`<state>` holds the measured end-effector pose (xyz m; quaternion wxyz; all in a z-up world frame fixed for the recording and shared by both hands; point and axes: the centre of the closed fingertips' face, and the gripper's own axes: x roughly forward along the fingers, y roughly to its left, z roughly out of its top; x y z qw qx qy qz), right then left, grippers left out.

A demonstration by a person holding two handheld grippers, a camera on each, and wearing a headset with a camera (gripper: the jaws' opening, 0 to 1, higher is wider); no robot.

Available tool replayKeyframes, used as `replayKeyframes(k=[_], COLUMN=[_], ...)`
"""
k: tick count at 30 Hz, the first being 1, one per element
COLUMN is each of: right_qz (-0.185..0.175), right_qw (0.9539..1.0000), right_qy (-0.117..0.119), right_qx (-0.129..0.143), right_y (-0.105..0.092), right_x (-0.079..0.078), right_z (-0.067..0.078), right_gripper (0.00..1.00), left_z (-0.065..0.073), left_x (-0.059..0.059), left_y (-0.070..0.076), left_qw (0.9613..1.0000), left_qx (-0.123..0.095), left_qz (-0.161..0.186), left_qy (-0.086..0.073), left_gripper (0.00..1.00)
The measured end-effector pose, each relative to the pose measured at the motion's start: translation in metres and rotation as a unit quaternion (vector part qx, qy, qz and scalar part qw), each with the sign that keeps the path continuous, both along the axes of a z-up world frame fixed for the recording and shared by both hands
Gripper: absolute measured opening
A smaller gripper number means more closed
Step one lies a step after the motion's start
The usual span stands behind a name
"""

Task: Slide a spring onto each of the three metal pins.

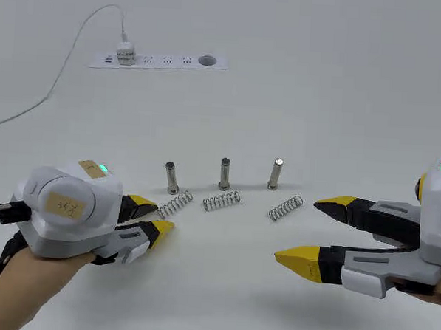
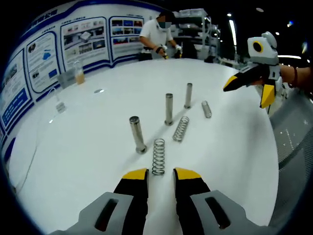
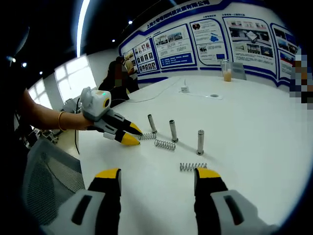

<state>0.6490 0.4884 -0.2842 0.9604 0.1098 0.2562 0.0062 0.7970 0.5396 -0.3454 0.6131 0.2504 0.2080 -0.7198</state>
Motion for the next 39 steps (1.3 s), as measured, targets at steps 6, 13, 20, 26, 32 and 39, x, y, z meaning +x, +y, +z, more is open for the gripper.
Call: replayKeyframes(k=[6, 13, 20, 26, 32, 39], right_qz=[-0.003, -0.011, -0.015, -0.020, -0.037, -0.044], right_qw=[1.0000, 0.9999, 0.9998, 0.9995, 0.9969, 0.9933], right_qy=[0.000, -0.001, -0.007, -0.018, -0.044, -0.073], right_qx=[0.002, 0.004, 0.005, 0.018, 0.053, 0.078], right_y=[0.003, 0.000, 0.002, 0.005, 0.008, 0.014], right_x=[0.001, 0.001, 0.003, 0.008, 0.013, 0.023], right_z=[0.000, 0.002, 0.008, 0.013, 0.024, 0.038], right_gripper=[0.61, 0.60, 0.59, 0.59, 0.57, 0.55], left_z=[0.000, 0.000, 0.000, 0.011, 0.034, 0.059], left_x=[0.003, 0.005, 0.001, -0.001, -0.008, -0.021], left_y=[-0.002, -0.002, 0.000, 0.001, 0.003, 0.010], left_qw=[1.0000, 1.0000, 1.0000, 0.9997, 0.9984, 0.9954], left_qx=[-0.003, -0.004, -0.002, -0.023, -0.056, -0.095], left_qz=[0.001, 0.006, -0.002, 0.003, 0.005, 0.008], left_qy=[-0.004, -0.002, 0.003, 0.001, 0.005, 0.005], left_gripper=[0.16, 0.11, 0.10, 0.10, 0.10, 0.10])
